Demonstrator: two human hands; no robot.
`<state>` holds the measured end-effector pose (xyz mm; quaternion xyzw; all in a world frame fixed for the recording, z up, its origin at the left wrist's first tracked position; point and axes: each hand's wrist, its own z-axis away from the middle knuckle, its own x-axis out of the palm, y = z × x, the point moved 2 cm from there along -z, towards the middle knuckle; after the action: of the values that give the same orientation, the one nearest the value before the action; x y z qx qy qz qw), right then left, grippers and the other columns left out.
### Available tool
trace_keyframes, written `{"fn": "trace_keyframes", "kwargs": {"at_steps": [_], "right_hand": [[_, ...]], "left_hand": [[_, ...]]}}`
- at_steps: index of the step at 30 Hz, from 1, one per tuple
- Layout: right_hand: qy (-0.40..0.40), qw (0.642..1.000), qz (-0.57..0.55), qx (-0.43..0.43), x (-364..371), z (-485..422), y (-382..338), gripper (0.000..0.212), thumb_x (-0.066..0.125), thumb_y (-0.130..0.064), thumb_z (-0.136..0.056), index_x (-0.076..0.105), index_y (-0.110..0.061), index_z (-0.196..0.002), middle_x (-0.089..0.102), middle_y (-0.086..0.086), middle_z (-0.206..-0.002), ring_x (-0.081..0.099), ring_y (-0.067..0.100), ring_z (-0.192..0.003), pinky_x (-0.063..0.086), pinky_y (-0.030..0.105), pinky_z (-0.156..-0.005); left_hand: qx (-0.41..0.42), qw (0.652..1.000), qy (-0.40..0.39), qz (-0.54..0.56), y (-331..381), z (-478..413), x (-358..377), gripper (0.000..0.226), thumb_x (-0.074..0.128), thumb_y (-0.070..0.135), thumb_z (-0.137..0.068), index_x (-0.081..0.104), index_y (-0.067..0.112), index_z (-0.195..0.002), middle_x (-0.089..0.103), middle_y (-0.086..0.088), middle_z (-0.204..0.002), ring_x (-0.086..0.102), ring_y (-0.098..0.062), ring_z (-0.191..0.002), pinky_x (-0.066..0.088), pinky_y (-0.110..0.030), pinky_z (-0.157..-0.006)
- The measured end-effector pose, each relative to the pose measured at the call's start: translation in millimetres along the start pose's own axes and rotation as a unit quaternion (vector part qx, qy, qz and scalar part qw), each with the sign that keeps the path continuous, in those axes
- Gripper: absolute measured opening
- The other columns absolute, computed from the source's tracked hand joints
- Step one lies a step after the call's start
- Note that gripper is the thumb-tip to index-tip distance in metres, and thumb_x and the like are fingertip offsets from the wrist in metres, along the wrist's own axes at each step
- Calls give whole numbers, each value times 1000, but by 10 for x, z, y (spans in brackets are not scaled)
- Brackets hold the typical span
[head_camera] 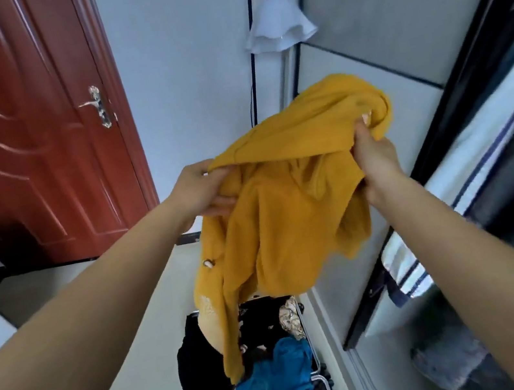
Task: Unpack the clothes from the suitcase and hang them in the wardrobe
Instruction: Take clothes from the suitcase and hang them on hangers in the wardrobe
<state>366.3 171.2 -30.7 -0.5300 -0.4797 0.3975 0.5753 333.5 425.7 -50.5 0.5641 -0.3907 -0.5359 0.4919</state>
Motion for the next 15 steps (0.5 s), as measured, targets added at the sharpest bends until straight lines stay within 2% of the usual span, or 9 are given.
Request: {"fn": "trace_keyframes", "kwargs": {"at_steps": [2,3,7,9,12,13,15], "right_hand": [[-14,991,103,-89,-27,80,-486,29,57,-48,-93,66,-23,-104,69,-6,-93,66,7,-82,54,18,-65],[-22,979,149,-136,-58,146,-717,24,58,-44,-95,67,-22,-99,69,-7,-90,64,6,-80,52,16,-63],[-33,932,286,-221,-146,315,-1041,36,54,-39,-98,68,-6,-92,69,3,-86,63,18,-81,49,28,-72],[-33,921,313,-230,-176,392,-1071,38,50,-39,-99,68,-6,-95,69,5,-90,62,19,-83,47,29,-74],[-60,923,318,-208,-215,469,-1084,32,49,-35,-101,68,-10,-97,68,-1,-88,61,10,-78,46,18,-68],[-64,932,301,-193,-223,494,-1090,28,49,-33,-100,68,-12,-96,67,-3,-85,61,10,-75,47,17,-67],[-32,963,221,-152,-260,487,-1112,21,53,-30,-95,67,-15,-90,66,2,-81,63,19,-74,51,29,-73]], "left_hand": [[-5,999,30,-13,138,72,-188,38,60,48,-90,63,21,-117,68,-7,-110,74,-27,-77,61,-42,-71],[-1,999,45,-17,221,119,-283,36,60,48,-90,64,19,-112,69,-8,-107,73,-26,-74,61,-40,-69],[38,996,82,-24,277,308,-539,37,60,38,-93,68,3,-104,64,-10,-82,66,-17,-58,59,-28,-59],[57,995,86,-3,249,406,-585,43,63,34,-92,65,-7,-102,62,-13,-79,63,-19,-59,58,-29,-59],[67,990,109,67,233,517,-618,44,67,31,-90,65,-12,-97,65,-18,-82,63,-27,-74,57,-43,-80],[70,987,112,96,251,560,-633,37,68,27,-89,68,-9,-95,67,-19,-86,64,-27,-77,57,-42,-82],[52,978,107,173,297,630,-660,18,71,16,-84,73,4,-96,72,-17,-98,67,-24,-83,59,-32,-79]]}}
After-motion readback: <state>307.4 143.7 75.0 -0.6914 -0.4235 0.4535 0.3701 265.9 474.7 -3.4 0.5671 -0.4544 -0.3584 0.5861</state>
